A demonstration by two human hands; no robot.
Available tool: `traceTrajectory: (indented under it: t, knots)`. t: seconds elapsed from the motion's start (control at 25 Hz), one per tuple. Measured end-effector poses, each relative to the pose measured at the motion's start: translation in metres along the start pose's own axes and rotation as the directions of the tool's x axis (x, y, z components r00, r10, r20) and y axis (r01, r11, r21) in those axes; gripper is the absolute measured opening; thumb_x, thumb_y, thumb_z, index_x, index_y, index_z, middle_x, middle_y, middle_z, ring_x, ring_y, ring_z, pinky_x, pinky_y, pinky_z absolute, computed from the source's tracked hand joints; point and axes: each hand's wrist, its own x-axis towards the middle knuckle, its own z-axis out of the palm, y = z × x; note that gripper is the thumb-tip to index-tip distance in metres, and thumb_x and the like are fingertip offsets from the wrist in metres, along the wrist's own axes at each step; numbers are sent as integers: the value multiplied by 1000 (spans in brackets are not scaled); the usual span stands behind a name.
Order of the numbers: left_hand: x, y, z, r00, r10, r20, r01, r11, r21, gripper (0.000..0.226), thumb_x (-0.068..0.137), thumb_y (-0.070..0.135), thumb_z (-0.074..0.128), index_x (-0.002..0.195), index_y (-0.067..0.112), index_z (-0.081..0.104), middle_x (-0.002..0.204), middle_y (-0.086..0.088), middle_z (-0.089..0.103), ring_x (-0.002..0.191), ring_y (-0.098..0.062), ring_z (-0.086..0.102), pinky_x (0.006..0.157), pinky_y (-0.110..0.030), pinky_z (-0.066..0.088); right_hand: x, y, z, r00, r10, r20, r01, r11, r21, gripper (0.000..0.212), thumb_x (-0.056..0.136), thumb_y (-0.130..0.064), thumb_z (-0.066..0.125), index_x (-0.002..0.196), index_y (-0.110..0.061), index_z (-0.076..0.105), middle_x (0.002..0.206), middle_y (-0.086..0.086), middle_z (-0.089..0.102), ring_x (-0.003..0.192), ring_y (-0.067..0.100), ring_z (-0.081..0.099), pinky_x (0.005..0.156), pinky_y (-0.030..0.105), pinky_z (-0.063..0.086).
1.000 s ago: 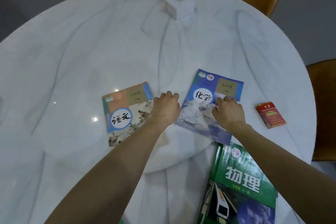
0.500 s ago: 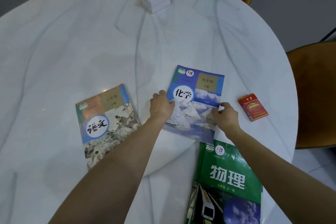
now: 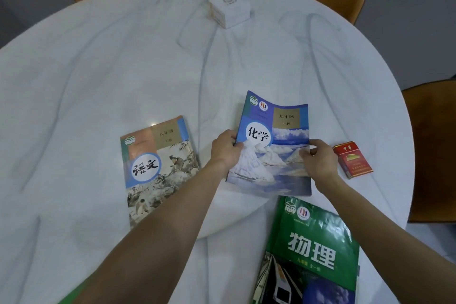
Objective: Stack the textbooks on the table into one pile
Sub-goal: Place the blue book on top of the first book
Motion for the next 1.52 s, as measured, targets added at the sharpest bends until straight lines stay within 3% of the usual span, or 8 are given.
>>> traceTrajectory:
  t: [0.28,0.44,0.68,0.84,1.0,1.2,1.36,1.52]
  knots:
    - [-16,-34,-62,986,-40,-162,-1,971,-241,15,88,9,60,103,7,61,92,-13,64,78,-22,57,62,-28,45,-26,-56,26,982,-168,85,169,986,0,33,91,-10,53,124,-8,57,77,1,56,83,22,53,77,30,43]
    - [-30,-62,-100,968,-99,-231,24,952,-306,22,89,9,60,110,6,60,95,-10,65,82,-24,61,69,-33,52,-42,-86,59,957,-235,172,234,972,29,32,92,-11,53,125,-9,56,71,-7,49,82,21,52,73,25,39]
    - [-47,-109,-143,922,-210,-325,91,934,-346,21,89,10,60,110,6,61,92,-10,62,74,-22,56,55,-24,45,-64,-113,121,915,-296,273,310,951,-9,35,93,-11,53,127,-7,54,113,18,66,99,30,62,82,30,47]
    - [-51,-138,-153,890,-296,-346,164,918,-362,22,89,11,60,110,7,61,96,-11,63,73,-21,55,54,-22,43,-73,-114,157,898,-293,328,329,943,-57,36,94,-10,52,129,-6,53,113,20,65,105,31,61,84,24,42]
    - [-52,-159,-155,868,-361,-342,226,899,-375,24,89,12,60,112,5,60,107,-17,66,81,-23,57,68,-30,46,-77,-107,179,893,-274,358,327,940,-96,37,94,-10,52,130,-5,53,113,19,65,104,30,61,81,21,39]
    - [-60,-172,-153,874,-311,-374,220,938,-266,23,90,11,58,111,2,62,102,-20,70,77,-22,55,73,-34,48,-78,-93,192,894,-267,361,359,908,-216,27,91,-10,54,115,0,62,115,18,66,102,32,62,80,23,41]
    - [-65,-176,-148,850,-230,-475,240,970,-40,18,89,11,57,100,-1,66,93,-12,57,77,-25,53,69,-24,36,-75,-88,197,891,-268,367,377,886,-269,21,88,-9,56,96,8,66,101,24,69,84,31,60,73,28,44]
    - [-68,-183,-140,841,-223,-492,283,958,50,20,90,10,53,100,-4,64,105,-19,52,83,-32,53,72,-25,35,-78,-86,201,890,-283,359,392,875,-282,21,87,-9,56,95,8,67,100,25,69,95,37,62,83,37,50]
